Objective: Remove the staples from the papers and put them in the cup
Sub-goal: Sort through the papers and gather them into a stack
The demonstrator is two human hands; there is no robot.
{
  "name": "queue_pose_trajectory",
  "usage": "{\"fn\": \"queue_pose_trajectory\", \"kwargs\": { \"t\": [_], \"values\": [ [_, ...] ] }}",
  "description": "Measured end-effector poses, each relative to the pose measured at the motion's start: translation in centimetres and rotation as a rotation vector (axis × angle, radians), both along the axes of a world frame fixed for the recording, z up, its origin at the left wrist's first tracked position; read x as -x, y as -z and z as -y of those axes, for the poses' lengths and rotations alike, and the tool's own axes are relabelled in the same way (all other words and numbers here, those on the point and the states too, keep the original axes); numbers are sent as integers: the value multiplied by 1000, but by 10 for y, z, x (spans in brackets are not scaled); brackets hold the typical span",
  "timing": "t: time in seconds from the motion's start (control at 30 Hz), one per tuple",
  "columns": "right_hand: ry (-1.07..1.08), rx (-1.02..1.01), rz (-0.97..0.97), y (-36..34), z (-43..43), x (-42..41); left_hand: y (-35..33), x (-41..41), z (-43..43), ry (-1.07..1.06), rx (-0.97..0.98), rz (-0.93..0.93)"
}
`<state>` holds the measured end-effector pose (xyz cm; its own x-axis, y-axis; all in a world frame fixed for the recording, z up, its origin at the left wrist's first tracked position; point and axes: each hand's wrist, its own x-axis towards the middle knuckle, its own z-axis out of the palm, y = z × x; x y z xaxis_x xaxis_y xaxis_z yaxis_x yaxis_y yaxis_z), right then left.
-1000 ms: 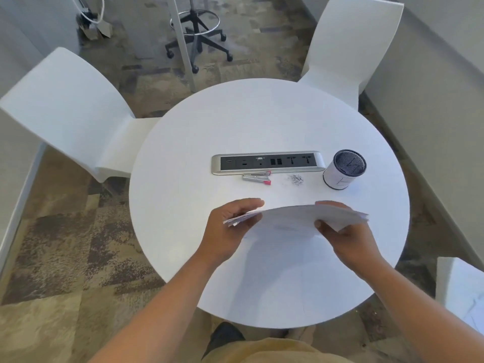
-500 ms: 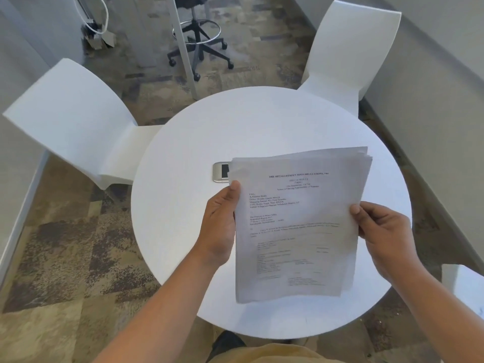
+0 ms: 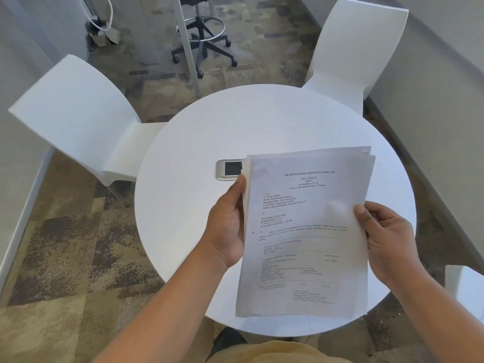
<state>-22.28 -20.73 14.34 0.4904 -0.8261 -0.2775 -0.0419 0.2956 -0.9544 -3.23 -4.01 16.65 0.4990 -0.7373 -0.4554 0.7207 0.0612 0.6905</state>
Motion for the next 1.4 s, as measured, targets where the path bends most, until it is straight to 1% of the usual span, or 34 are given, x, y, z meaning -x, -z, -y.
{"fn": "queue_pose_trajectory", "kwargs": {
  "t": [0.1, 0.17, 0.3, 0.37, 0.47, 0.6, 0.67, 0.77, 0.83, 0.9, 1.0, 1.13, 1.2, 1.33, 1.4],
  "values": [
    [-6, 2, -14, 0, -2, 0, -2, 0, 1, -29, -51, 152],
    [3, 15, -19, 0, -3, -1, -1, 2, 0, -1, -89, 231],
    [-39, 60, -39, -2, -6, -1, 5, 6, -4, -7, -173, 354],
    [-74, 98, -49, -3, -7, -2, 5, 7, -4, -32, -163, 390],
    [-62, 192, -49, -5, -6, -5, 4, 8, -5, -82, -104, 453],
    [-51, 299, -15, -11, -6, -8, 11, 1, -8, -89, -31, 604],
    [-60, 337, -62, -3, -6, -11, 14, -2, -9, -86, -12, 602],
    [-58, 368, -192, 16, -5, -14, 28, -5, -9, -54, -59, 619],
    [-41, 361, -210, 24, -3, -15, 33, -5, -9, -41, -84, 632],
    [-4, 381, -201, 23, 0, -16, 35, -4, -9, -46, -88, 630],
    [39, 389, -137, 16, 4, -16, 31, -4, -10, -61, -86, 604],
    [34, 334, -74, 0, 6, -15, 25, -7, -11, -78, -105, 571],
    [37, 291, -42, -5, 6, -13, 21, -8, -11, -117, -110, 607],
    [92, 285, -62, -2, 10, -6, 11, -17, -17, -223, -111, 772],
    [165, 272, -84, 4, 16, 1, 3, -27, -23, -296, -95, 744]
  ]
}}
